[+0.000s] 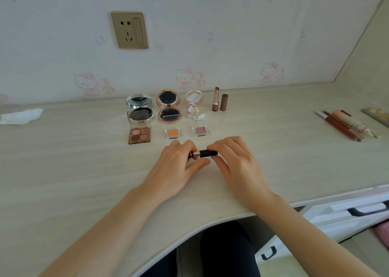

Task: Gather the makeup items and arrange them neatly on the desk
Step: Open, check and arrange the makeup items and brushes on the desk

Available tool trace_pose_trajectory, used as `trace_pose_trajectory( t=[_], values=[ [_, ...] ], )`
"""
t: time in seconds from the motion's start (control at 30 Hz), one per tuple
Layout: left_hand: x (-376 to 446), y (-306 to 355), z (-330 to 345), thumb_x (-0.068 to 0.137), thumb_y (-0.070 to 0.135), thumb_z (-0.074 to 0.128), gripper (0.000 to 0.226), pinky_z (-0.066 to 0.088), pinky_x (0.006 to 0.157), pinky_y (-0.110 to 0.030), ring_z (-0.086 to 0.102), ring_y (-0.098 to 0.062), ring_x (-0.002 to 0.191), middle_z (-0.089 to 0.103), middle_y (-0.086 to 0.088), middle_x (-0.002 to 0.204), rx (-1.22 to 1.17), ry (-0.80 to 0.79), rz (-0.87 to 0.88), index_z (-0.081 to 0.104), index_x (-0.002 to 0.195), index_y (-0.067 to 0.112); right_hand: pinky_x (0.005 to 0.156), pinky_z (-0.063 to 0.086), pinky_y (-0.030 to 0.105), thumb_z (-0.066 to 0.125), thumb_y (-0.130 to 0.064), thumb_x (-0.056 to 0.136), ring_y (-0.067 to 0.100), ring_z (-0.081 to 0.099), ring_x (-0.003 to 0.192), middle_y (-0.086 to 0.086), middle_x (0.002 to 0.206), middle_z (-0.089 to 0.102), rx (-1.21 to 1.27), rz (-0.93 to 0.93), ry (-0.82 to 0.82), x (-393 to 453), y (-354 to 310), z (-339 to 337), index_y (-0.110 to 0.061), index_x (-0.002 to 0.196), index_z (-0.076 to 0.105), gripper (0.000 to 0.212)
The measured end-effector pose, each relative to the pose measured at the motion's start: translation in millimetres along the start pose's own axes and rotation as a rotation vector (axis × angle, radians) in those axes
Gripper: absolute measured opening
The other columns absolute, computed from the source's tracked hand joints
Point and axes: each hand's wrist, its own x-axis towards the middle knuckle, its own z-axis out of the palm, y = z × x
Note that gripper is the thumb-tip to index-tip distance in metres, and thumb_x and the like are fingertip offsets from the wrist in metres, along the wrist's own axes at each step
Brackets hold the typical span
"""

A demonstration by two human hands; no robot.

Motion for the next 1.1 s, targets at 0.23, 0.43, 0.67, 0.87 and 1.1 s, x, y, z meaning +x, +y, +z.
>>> trace_pose_trajectory(
  t=[0.23, 0.43, 0.67, 0.87, 1.1],
  values=[
    [-1.8, -2.7, -1.6, 0.092, 0.047, 0.039, 0.02, 0.036, 0.068, -0.031, 0.045, -0.014, 0.08, 0.046, 0.008, 0.083, -0.037, 0.031, -0.017, 0.048, 0.095, 0.029, 0.08, 0.047, 0.024, 0.063, 0.003, 0.086, 0.02, 0.058, 0.092, 0.004, 0.103, 0.058, 0.081, 0.172, 0.039, -1.0, -1.2, -5.5, -0.006, 0.107, 0.066, 0.023],
    [-4.7, 5.6, -1.3, 0.098, 0.029, 0.046, 0.004, 0.037, 0.06, -0.026, 0.047, -0.012, 0.066, 0.051, 0.003, 0.074, -0.224, 0.084, -0.043, 0.042, 0.098, 0.028, 0.074, 0.048, 0.022, 0.062, -0.004, 0.088, 0.01, 0.056, 0.08, 0.0, 0.104, 0.053, 0.122, 0.267, 0.03, -0.7, -4.3, -7.5, -0.01, 0.112, 0.064, 0.024],
    [0.9, 19.0, -3.6, 0.094, 0.027, 0.056, 0.006, 0.04, 0.063, -0.015, 0.051, -0.008, 0.074, 0.057, 0.008, 0.089, -0.373, 0.202, -0.091, 0.059, 0.091, 0.023, 0.077, 0.048, 0.01, 0.062, -0.006, 0.088, 0.007, 0.058, 0.087, -0.003, 0.106, 0.049, 0.281, 0.397, 0.046, 3.0, -4.0, -13.9, -0.01, 0.106, 0.065, 0.019],
    [20.0, 31.2, -2.8, 0.09, 0.022, 0.063, 0.006, 0.046, 0.067, -0.024, 0.059, -0.01, 0.077, 0.064, 0.009, 0.083, -0.447, 0.162, -0.129, 0.067, 0.086, 0.024, 0.071, 0.049, 0.009, 0.062, -0.002, 0.085, -0.001, 0.066, 0.087, -0.011, 0.092, 0.07, 0.588, 0.73, -0.022, 9.1, 13.4, -27.7, -0.02, 0.095, 0.067, 0.021],
    [71.9, 54.8, 6.6, 0.084, 0.022, 0.07, 0.005, 0.046, 0.066, -0.01, 0.064, 0.002, 0.074, 0.071, 0.013, 0.077, -0.366, 0.134, -0.147, 0.073, 0.081, 0.023, 0.071, 0.055, 0.024, 0.057, -0.003, 0.087, 0.009, 0.067, 0.082, -0.008, 0.091, 0.068, 0.571, 0.808, 0.023, 28.4, 56.1, -33.7, -0.024, 0.097, 0.066, 0.025]
  ],
)
